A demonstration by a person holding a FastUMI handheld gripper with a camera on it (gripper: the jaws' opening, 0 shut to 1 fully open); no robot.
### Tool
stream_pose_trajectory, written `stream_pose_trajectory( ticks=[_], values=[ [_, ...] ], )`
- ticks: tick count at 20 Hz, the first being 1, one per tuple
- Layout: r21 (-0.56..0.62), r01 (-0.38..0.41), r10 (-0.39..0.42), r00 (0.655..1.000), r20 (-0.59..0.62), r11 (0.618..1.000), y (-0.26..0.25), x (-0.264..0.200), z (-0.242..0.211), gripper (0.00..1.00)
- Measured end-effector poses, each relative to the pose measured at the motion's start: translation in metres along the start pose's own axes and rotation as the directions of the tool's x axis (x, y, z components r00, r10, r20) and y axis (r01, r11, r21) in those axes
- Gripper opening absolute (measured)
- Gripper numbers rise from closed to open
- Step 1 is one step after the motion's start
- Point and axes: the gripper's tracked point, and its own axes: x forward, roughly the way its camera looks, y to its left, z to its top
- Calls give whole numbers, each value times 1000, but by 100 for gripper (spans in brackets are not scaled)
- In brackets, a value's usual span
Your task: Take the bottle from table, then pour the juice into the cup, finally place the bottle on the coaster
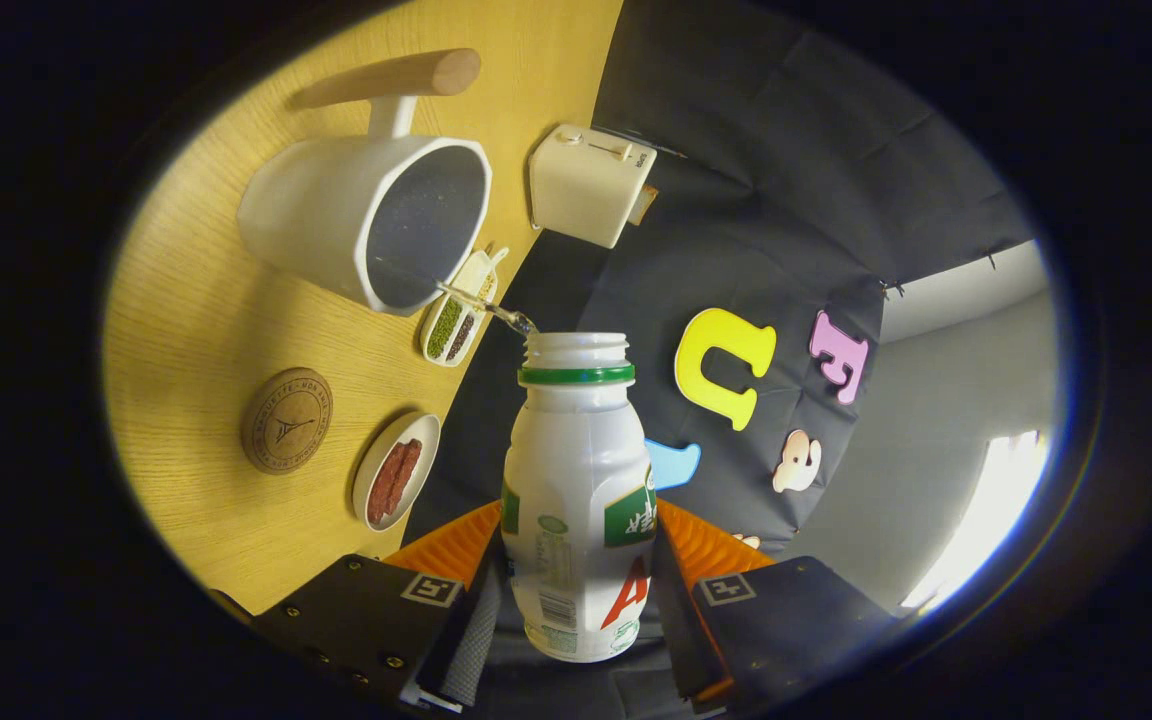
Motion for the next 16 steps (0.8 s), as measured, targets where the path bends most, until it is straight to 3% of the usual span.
stream_pose_trajectory(
  ticks=[16],
  values=[
    [-76, 6, -5, 1000, 13, 997, -2, -2, 4, 71]
  ],
)
